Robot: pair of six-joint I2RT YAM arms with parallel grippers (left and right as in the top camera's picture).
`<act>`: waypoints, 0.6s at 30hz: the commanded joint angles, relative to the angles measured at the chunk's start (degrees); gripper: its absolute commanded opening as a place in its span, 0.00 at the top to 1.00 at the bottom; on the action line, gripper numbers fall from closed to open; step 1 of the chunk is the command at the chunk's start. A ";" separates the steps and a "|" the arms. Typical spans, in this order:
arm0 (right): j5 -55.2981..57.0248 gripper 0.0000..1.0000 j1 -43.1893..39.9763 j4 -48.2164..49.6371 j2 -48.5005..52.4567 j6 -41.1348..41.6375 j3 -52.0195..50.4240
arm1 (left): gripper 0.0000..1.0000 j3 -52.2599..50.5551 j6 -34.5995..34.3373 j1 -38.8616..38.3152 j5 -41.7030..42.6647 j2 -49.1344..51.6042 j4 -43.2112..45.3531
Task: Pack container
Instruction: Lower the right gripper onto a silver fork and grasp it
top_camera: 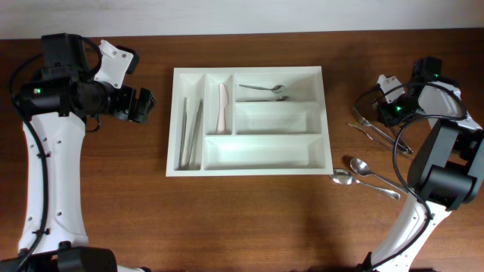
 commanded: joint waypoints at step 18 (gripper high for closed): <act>0.13 0.96 -0.02 4.90 -0.48 2.08 0.09 | 0.01 0.22 0.72 0.00 0.63 -1.51 0.00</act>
